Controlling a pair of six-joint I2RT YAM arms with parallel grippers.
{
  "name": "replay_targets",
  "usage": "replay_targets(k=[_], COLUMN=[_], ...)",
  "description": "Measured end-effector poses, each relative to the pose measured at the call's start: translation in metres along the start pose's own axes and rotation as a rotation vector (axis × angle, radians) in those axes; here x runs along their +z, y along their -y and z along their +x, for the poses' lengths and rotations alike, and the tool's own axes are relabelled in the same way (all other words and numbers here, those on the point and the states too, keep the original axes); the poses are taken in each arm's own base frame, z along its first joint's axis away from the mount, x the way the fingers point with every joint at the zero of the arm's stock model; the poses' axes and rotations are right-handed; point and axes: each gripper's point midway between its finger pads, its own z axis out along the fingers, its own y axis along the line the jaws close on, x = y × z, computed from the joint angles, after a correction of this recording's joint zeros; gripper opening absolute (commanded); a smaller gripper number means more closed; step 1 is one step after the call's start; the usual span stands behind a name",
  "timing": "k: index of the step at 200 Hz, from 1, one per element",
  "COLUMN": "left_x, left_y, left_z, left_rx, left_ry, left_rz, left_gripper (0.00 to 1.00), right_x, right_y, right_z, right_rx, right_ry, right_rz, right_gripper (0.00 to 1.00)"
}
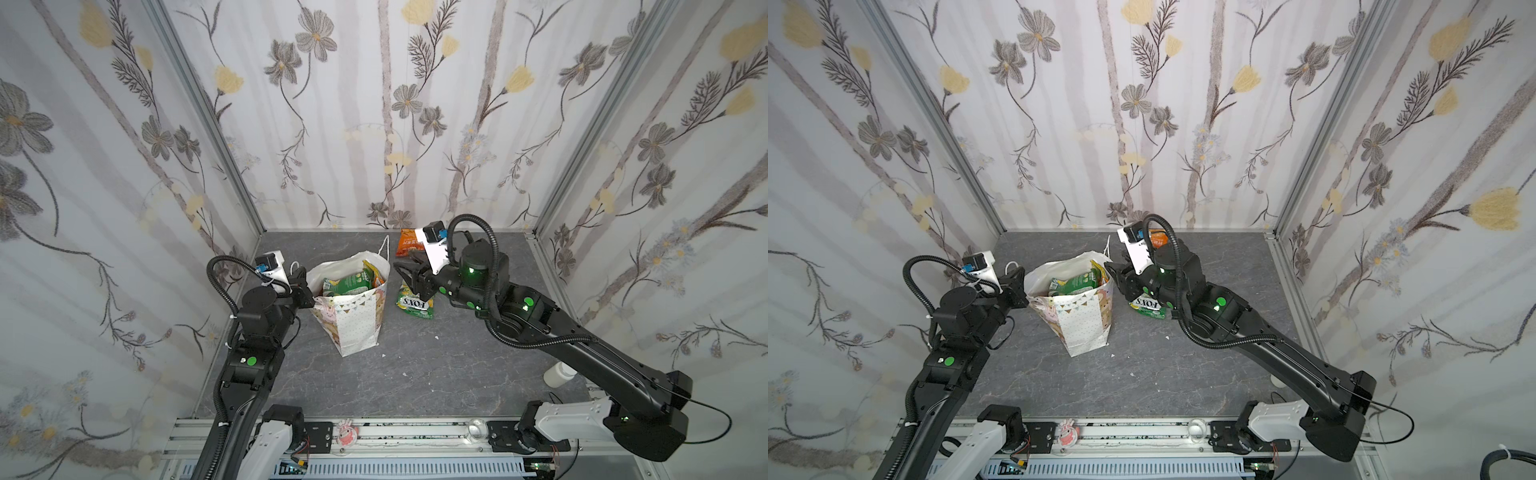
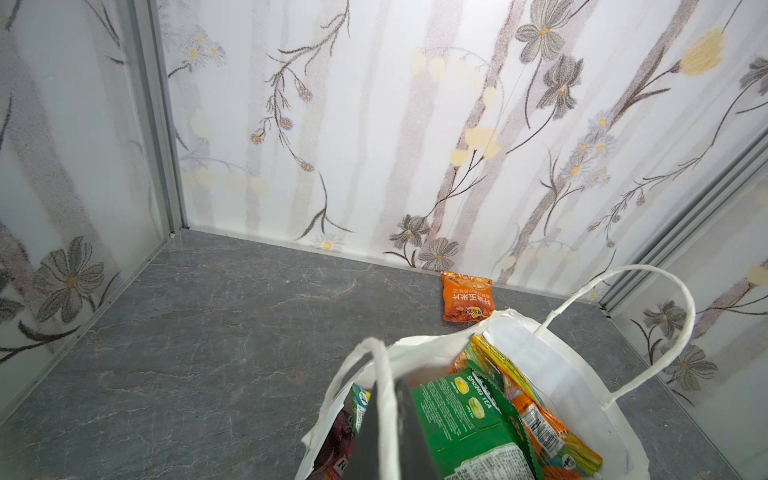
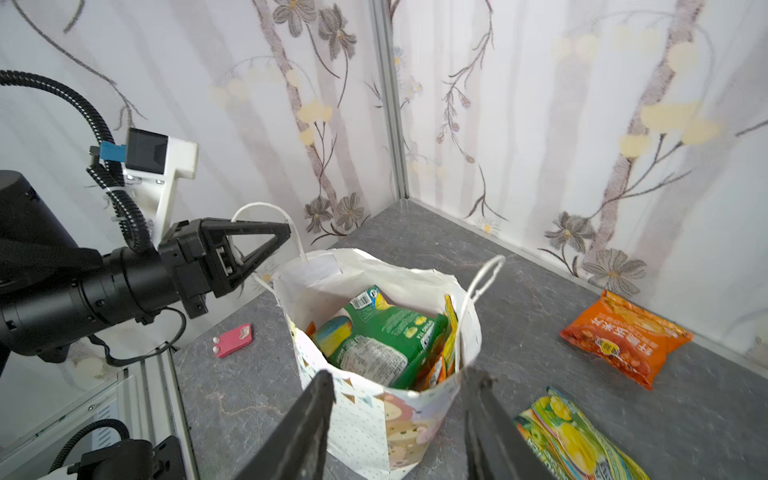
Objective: Place the snacks into the paper bag
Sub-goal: 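Open the right gripper and lift it out of the paper bag, then move the right gripper over the green FOX'S SPRING TEA bag and lower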
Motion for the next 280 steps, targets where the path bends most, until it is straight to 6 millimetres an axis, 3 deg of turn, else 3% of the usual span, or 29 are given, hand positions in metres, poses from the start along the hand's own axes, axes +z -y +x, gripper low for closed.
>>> replay_targets(k=[30, 65, 92, 138, 191, 280], left_x=[0.001, 0.001, 0.001, 0.001, -0.004, -0.003], left_y=[0.002, 0.003, 0.005, 0.006, -0.003, -0.009], left_z=[0.001, 0.001, 0.001, 0.001, 0.015, 0.018], left_rx=[0.000, 0.000, 0.000, 0.001, 0.008, 0.015], left_ry=[-0.009, -0.009, -0.012, -0.025, -0.056, -0.063], left_rz=[0.012, 0.018, 0.028, 0.027, -0.008, -0.039], left_gripper=[0.06, 0.06, 0.06, 0.06, 0.06, 0.05], right_x=[-0.013, -0.028, -0.029, -0.005, 0.023, 0.051], right_y=[0.036, 0.078, 0.109, 0.134, 0.154, 0.176], right_z=[0.055, 0.101, 0.134, 0.201, 0.258, 0.318], right_rx=[0.085, 0.221, 0.310, 0.409, 0.375, 0.332], right_ry=[-0.074, -0.121, -0.179, -0.357, -0.502, -0.623], right_rz=[0.103, 0.199, 0.264, 0.269, 0.286, 0.327], right_gripper=[0.51, 0.55, 0.57, 0.66, 0.70, 0.70])
